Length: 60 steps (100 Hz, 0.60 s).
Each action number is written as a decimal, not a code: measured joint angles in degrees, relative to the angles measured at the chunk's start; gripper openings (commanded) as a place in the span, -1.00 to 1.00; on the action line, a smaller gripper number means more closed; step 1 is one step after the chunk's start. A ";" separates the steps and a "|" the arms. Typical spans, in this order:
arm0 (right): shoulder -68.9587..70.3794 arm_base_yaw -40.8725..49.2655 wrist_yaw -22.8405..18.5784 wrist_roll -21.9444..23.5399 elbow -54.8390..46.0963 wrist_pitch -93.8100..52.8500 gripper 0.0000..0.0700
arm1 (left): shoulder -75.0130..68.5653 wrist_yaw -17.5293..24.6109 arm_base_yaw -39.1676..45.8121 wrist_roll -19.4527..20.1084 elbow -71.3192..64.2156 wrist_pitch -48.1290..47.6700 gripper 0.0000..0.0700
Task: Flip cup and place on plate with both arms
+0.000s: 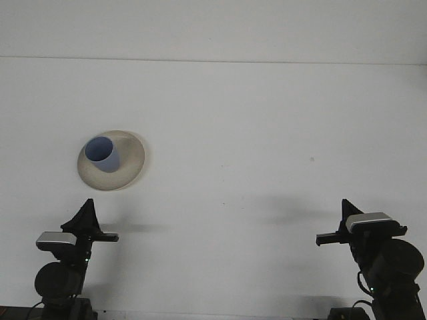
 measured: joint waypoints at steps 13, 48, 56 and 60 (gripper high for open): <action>0.00 0.00 0.00 -0.02 0.00 0.00 -1.00 | 0.00 0.00 0.00 0.00 0.00 -0.02 -0.97; -11.32 0.00 0.00 -0.02 -11.39 13.44 -1.00 | 0.00 0.00 0.00 0.00 0.00 0.00 -0.97; -15.28 0.00 0.00 -0.02 -14.95 15.47 -1.00 | 0.00 0.00 0.00 0.00 0.00 0.00 -0.97; -17.31 0.00 0.00 -0.02 -16.57 15.65 -1.00 | 0.00 0.00 0.00 0.00 0.00 -0.02 -0.97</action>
